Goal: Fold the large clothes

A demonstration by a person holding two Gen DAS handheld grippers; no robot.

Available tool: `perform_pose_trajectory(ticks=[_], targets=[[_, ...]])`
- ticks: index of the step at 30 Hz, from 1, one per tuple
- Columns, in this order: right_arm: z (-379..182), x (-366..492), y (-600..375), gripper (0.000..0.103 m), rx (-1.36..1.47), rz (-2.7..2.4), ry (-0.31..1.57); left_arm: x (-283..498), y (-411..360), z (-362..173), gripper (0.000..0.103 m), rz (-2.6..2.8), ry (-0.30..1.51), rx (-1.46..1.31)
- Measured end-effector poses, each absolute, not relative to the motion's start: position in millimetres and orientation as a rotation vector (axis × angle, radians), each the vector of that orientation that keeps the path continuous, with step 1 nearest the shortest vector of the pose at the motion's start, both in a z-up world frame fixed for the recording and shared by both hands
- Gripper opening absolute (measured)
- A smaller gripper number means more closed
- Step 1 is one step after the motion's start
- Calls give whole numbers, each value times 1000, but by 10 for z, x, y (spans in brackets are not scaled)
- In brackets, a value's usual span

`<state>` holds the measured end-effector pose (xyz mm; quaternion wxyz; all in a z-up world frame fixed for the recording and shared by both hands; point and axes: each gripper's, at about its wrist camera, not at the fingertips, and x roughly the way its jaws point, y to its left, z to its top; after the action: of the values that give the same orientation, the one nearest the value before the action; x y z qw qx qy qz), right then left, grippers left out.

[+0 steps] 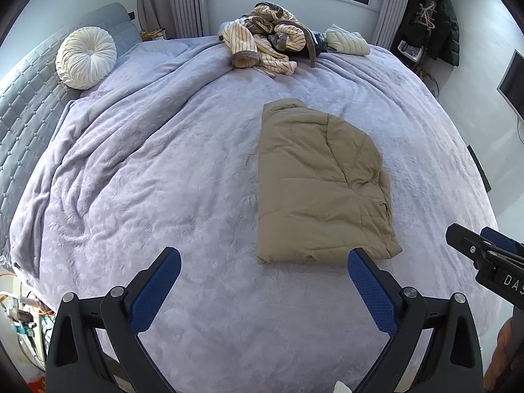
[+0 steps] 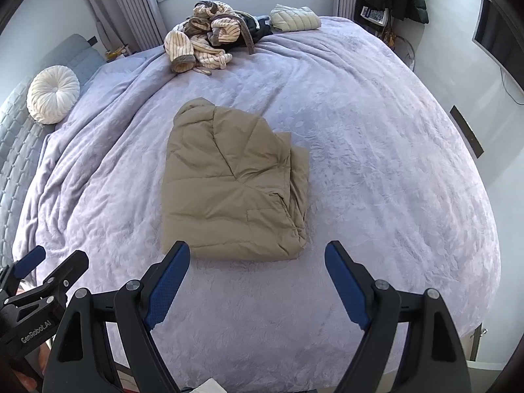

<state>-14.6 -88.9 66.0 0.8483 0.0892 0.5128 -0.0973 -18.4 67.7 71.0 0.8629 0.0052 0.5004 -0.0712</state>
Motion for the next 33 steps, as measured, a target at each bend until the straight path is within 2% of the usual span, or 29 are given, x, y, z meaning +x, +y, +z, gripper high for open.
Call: perform_pose_trajectory(ticks=[33], targets=[[647, -158, -912, 87, 200, -211, 1085, -193, 647, 698, 102, -151, 1053, 19]])
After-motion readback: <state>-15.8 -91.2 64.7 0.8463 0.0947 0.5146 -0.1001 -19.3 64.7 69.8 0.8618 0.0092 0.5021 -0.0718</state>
